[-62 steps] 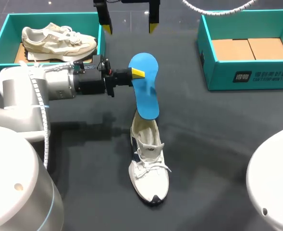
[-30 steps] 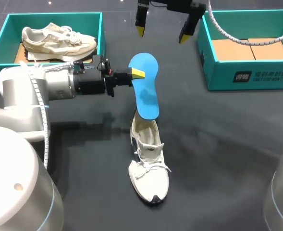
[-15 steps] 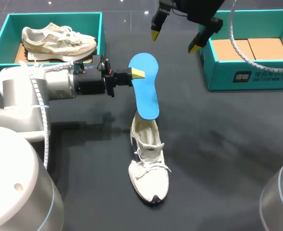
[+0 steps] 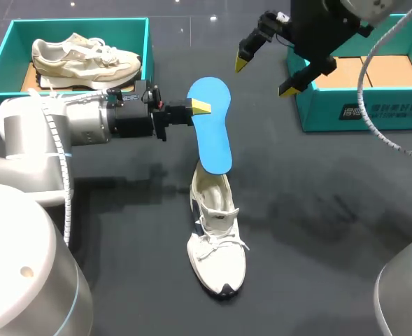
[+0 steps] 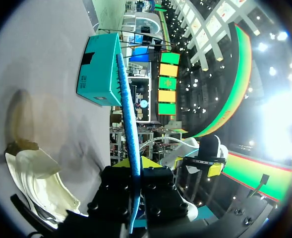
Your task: Take the shoe out of the shoebox, open the shoe tongue, remove and reinsert the insole, then place the shoe into the shoebox
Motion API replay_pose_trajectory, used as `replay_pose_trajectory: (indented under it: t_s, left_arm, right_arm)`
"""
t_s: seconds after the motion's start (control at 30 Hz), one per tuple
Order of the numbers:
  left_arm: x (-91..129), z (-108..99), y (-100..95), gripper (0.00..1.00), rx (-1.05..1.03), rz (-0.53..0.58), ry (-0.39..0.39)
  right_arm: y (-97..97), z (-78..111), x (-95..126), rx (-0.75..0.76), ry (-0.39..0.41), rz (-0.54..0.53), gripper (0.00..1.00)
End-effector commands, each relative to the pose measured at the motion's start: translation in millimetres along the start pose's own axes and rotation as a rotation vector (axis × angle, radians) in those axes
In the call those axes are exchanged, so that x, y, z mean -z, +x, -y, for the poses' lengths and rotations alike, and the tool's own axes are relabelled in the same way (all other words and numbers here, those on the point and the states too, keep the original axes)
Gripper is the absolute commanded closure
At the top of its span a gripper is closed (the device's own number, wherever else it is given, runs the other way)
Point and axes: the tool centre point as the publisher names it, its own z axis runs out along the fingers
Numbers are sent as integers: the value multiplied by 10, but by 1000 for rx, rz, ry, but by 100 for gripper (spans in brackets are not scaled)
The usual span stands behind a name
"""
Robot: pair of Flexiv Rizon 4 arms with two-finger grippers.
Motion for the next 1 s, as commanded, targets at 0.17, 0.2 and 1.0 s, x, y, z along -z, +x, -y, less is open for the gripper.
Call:
replay_pose_trajectory:
  t_s: [0.17,0.2,1.0]
  left_arm:
    - [7,0,1,100,1,2,-3]
    - [7,0,1,100,1,2,-3]
    - [7,0,1,100,1,2,-3]
  right_arm:
    - [-146,34,-144,-11,19,-586,0]
    - [-149,35,-165,-13,21,-590,0]
    - [-266,108,-541,-34,27,-756,0]
